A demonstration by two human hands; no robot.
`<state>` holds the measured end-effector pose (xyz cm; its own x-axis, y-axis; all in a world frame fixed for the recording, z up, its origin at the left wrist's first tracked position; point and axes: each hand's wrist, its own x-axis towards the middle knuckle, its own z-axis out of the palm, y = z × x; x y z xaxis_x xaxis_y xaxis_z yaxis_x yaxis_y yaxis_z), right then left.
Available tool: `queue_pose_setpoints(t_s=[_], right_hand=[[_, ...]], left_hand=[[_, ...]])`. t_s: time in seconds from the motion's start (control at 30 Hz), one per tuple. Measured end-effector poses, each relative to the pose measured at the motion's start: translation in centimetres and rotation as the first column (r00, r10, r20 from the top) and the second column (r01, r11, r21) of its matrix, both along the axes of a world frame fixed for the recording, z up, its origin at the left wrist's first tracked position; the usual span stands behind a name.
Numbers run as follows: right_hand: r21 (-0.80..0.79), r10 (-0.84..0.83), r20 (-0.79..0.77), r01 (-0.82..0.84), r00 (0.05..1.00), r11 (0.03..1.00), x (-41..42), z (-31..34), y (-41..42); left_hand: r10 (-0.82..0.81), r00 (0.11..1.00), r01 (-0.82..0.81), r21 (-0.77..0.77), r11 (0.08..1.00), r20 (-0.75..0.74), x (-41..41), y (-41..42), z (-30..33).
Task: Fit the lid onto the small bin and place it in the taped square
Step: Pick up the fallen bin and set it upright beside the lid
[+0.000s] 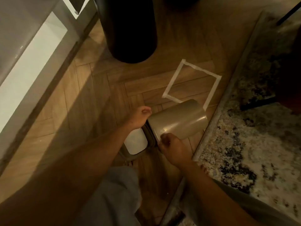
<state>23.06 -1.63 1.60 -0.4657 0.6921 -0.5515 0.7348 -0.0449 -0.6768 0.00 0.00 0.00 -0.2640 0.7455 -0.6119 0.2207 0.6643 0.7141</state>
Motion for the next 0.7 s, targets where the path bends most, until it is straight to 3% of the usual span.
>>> queue_pose_setpoints(t_s=[0.13, 0.47, 0.7], right_hand=[[0.045, 0.071, 0.118, -0.077, 0.99, 0.996, -0.3, -1.4, -1.6], [0.125, 0.156, 0.13, -0.172, 0.979, 0.977, -0.6, -0.8, -0.4], [0.348, 0.098, 0.114, -0.132, 0.989, 0.928, -0.5, 3.8, 5.6]], left_hand=[[-0.055, 0.997, 0.051, -0.06, 0.997, -0.055, 0.6, -0.2, -2.0], [-0.082, 0.992, 0.076, -0.066, 0.995, -0.095, 1.1, -0.2, -3.3], [0.116, 0.993, -0.116, -0.008, 0.993, 0.024, 1.2, 1.8, 0.0]])
